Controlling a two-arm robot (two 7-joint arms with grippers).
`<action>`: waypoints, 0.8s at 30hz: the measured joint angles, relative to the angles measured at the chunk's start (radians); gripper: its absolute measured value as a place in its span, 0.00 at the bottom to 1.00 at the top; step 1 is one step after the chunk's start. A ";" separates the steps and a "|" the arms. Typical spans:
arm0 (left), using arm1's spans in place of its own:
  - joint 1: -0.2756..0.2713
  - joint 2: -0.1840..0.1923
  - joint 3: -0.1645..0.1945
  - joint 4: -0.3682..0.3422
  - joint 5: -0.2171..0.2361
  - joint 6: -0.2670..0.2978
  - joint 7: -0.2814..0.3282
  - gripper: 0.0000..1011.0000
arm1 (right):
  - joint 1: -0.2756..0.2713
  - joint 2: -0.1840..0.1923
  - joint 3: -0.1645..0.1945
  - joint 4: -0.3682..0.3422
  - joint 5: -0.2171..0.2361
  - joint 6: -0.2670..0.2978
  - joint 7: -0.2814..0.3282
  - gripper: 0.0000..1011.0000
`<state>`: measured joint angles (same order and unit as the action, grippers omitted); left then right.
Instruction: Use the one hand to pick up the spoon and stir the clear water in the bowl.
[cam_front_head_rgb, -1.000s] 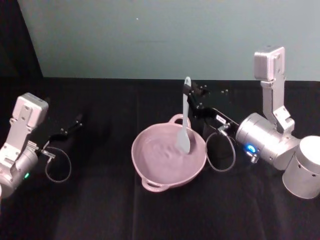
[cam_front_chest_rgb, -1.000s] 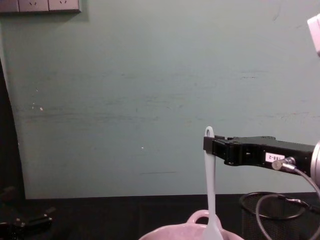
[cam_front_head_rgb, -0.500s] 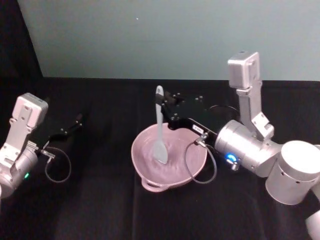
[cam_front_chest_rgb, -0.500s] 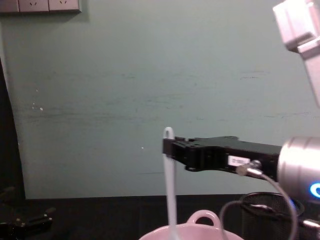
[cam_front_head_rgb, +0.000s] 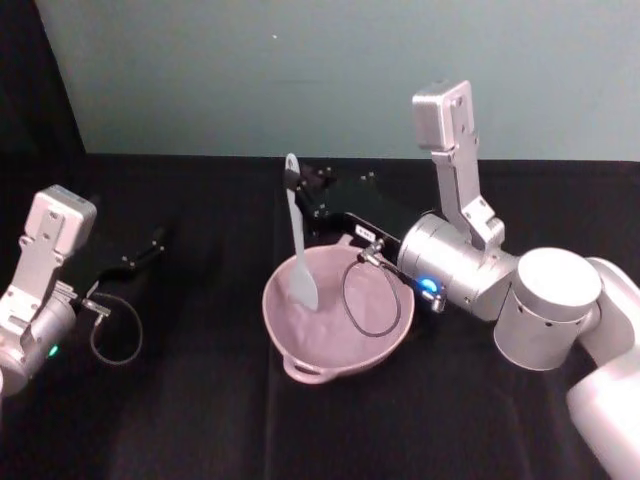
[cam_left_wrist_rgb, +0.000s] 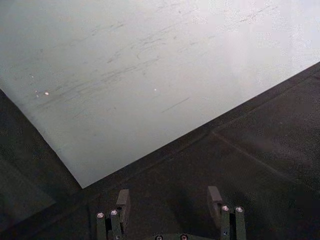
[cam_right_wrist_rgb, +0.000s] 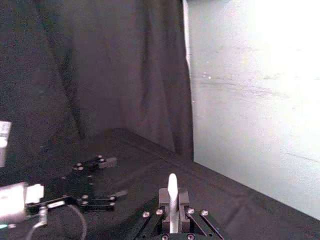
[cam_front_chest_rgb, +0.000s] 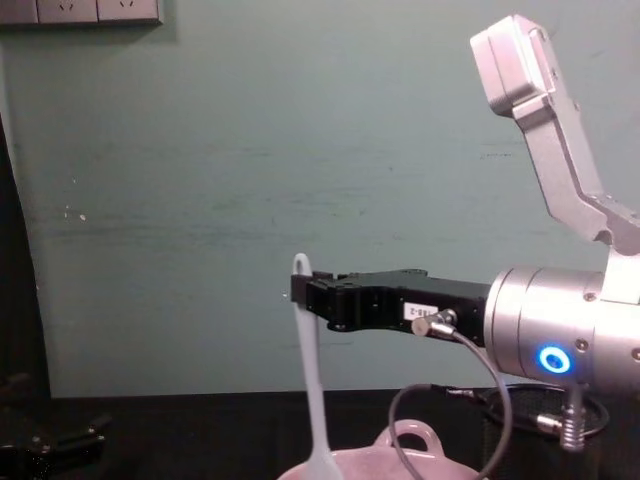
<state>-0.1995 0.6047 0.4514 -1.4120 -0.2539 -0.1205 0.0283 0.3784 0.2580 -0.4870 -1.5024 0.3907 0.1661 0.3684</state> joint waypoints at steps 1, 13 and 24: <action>0.000 0.000 0.000 0.000 0.000 0.000 0.000 1.00 | 0.005 -0.001 0.002 0.008 -0.002 -0.001 0.000 0.11; 0.000 0.000 0.000 0.000 0.000 0.000 0.000 1.00 | -0.012 0.041 0.076 0.000 -0.006 -0.007 -0.038 0.11; 0.000 0.000 0.000 0.000 0.000 0.000 0.000 1.00 | -0.091 0.104 0.108 -0.108 -0.006 0.018 -0.043 0.11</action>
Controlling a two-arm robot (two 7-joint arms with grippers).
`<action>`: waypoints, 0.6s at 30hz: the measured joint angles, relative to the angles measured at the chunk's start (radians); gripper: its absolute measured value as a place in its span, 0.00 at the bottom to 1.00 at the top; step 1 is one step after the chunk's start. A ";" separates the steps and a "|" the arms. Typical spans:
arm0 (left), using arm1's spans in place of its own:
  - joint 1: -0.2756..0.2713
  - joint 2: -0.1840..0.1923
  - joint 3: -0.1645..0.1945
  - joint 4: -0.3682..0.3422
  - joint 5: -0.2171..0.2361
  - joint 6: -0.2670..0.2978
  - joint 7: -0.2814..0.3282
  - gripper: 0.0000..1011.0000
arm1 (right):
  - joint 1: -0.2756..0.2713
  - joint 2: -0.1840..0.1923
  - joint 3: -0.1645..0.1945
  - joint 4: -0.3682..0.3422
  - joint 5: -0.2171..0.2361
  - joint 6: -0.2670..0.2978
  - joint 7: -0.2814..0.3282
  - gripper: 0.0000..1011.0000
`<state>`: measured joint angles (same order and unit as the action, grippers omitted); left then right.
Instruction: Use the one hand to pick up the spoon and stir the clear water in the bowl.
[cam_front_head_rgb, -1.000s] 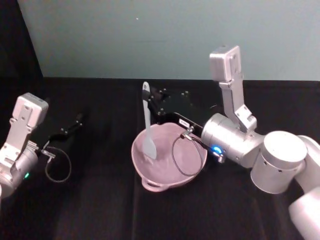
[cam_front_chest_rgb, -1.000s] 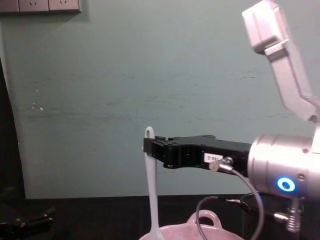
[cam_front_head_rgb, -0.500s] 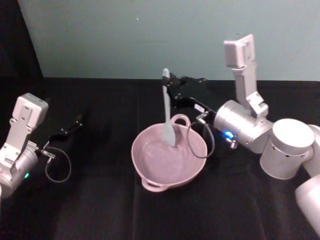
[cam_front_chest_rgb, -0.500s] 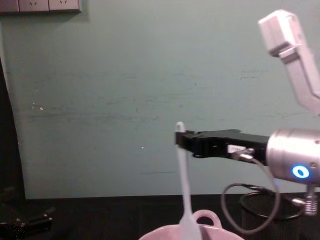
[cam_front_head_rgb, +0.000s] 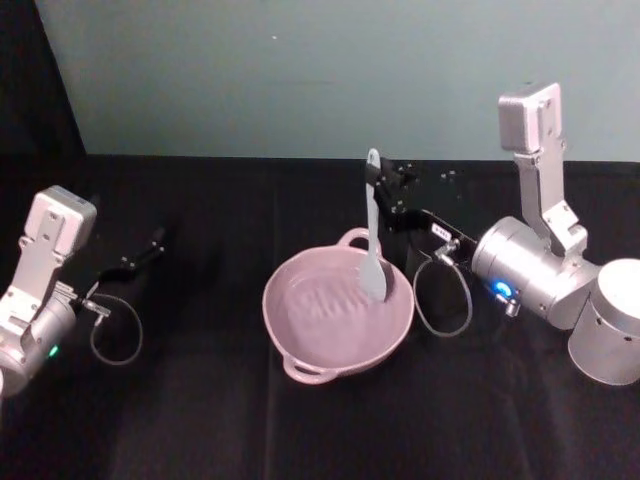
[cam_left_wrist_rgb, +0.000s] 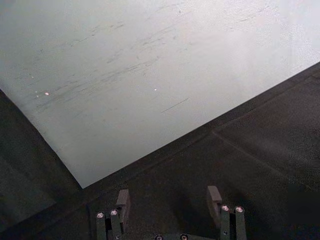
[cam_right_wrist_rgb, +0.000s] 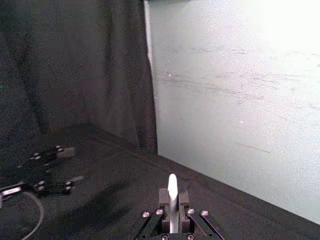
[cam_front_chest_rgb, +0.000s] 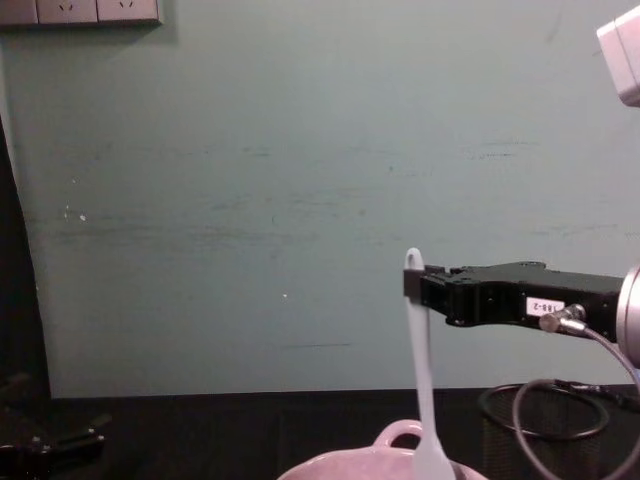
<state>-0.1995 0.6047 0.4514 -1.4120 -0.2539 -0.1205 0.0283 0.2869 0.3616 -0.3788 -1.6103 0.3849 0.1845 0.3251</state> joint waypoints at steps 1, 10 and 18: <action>0.000 0.000 0.000 0.000 0.000 0.000 0.000 1.00 | -0.006 0.005 -0.005 -0.014 -0.003 0.004 0.005 0.11; 0.000 0.000 0.000 0.000 0.000 0.000 0.000 1.00 | -0.017 -0.002 -0.062 -0.056 -0.020 0.018 0.033 0.11; 0.000 0.000 0.000 0.000 0.000 0.000 0.000 1.00 | 0.002 -0.039 -0.103 -0.035 -0.024 0.015 0.046 0.11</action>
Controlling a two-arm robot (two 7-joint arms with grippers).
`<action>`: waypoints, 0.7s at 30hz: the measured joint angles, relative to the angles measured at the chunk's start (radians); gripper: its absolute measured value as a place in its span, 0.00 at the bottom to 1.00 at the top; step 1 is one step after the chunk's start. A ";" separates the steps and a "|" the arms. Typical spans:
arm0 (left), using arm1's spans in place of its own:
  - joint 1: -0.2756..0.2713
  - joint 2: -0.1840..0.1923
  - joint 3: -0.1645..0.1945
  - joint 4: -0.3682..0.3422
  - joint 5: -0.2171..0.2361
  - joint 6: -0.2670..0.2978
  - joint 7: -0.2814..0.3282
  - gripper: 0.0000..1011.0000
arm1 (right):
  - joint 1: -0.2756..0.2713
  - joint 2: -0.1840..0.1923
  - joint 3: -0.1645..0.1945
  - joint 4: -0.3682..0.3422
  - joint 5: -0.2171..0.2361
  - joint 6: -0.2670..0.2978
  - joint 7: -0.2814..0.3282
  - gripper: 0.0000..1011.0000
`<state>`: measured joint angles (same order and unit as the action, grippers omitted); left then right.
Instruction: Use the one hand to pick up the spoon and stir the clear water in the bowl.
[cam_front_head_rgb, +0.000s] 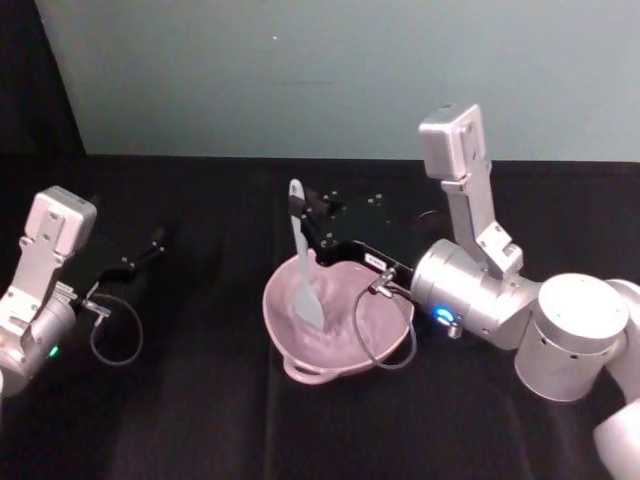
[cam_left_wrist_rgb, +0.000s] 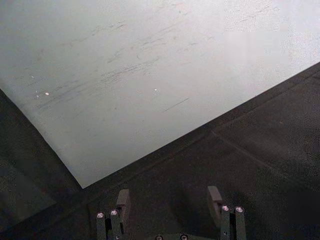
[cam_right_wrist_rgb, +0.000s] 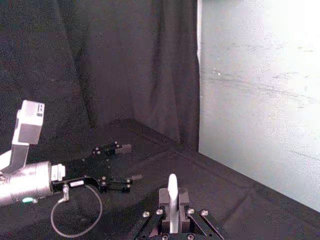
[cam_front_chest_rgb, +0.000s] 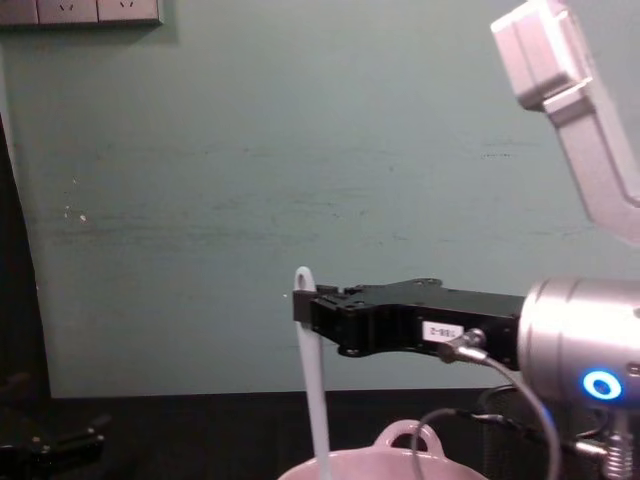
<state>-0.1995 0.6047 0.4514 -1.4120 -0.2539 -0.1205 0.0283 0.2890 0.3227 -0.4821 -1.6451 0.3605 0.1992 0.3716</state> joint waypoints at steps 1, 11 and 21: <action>0.000 0.000 0.000 0.000 0.000 0.000 0.000 1.00 | 0.007 -0.009 -0.004 0.012 0.001 -0.003 0.002 0.11; 0.000 0.000 0.000 0.000 0.000 0.000 0.000 1.00 | 0.068 -0.060 0.005 0.130 0.022 -0.036 0.005 0.11; 0.000 0.000 0.000 0.000 0.000 0.000 0.000 1.00 | 0.075 -0.049 0.054 0.164 0.033 -0.051 -0.027 0.11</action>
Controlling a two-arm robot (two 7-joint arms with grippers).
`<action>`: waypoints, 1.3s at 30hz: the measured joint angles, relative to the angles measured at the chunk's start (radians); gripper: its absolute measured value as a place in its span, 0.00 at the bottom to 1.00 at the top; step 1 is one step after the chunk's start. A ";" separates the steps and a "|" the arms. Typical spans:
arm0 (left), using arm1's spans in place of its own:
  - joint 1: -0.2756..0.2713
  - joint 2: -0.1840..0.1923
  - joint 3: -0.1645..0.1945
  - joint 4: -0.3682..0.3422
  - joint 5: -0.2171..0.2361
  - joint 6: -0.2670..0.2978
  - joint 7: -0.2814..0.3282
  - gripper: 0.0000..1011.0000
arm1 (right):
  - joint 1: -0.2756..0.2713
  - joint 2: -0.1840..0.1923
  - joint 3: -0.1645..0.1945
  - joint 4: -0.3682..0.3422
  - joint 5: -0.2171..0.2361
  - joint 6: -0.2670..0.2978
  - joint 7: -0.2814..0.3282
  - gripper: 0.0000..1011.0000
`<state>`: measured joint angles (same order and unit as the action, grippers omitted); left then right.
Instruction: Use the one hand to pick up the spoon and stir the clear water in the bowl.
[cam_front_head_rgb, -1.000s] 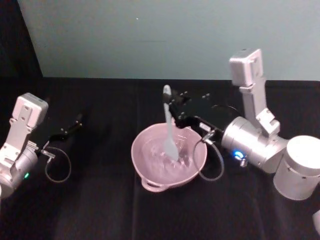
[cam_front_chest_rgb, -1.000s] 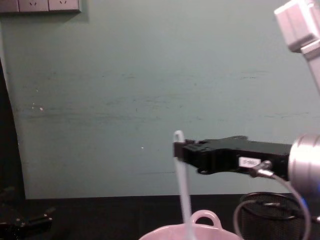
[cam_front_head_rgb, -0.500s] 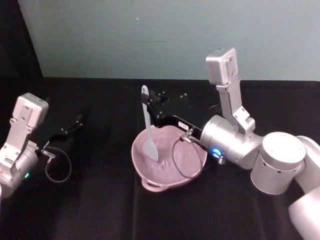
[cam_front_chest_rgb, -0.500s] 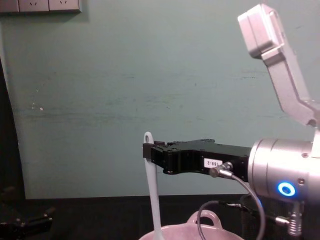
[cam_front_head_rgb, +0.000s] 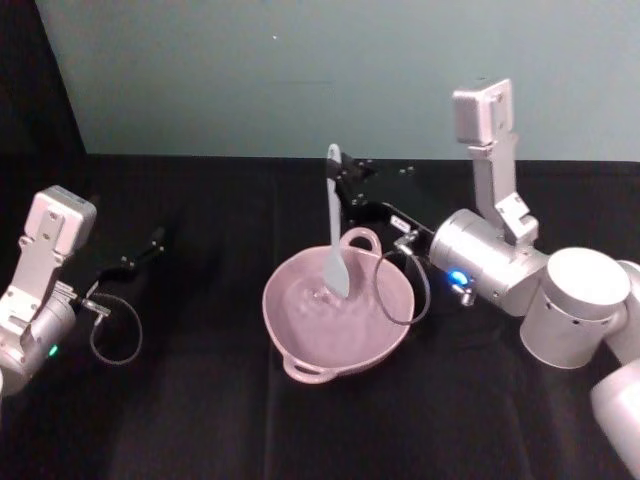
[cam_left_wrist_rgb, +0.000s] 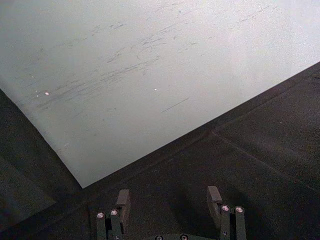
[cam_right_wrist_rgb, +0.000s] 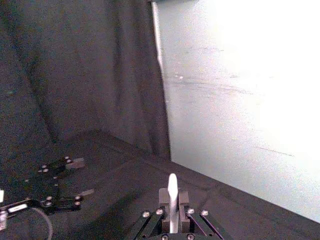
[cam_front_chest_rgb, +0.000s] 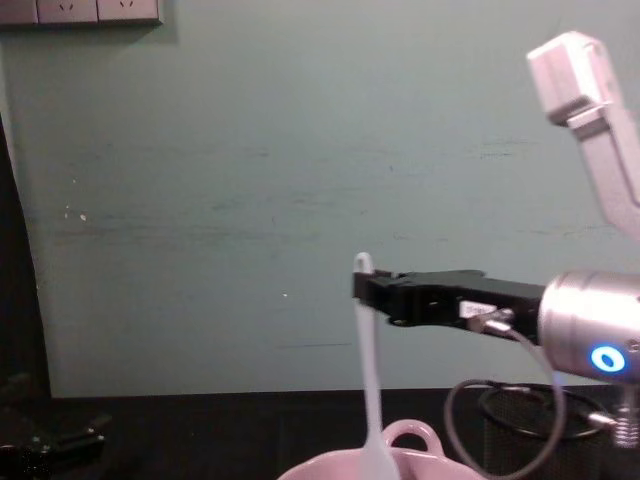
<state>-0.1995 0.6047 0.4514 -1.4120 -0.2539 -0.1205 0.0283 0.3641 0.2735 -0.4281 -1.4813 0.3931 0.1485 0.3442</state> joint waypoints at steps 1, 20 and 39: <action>0.000 0.000 0.000 0.000 0.000 0.000 0.000 1.00 | -0.007 0.008 0.010 -0.009 0.001 0.000 -0.005 0.11; 0.000 0.000 0.000 0.000 0.000 0.000 0.000 1.00 | -0.102 0.096 0.024 -0.169 -0.021 0.041 -0.004 0.11; 0.000 0.000 0.000 0.000 0.000 0.000 0.000 1.00 | -0.087 0.038 -0.061 -0.184 -0.033 0.035 0.026 0.11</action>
<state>-0.1996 0.6046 0.4514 -1.4120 -0.2539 -0.1205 0.0283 0.2767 0.3111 -0.4887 -1.6658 0.3598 0.1836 0.3697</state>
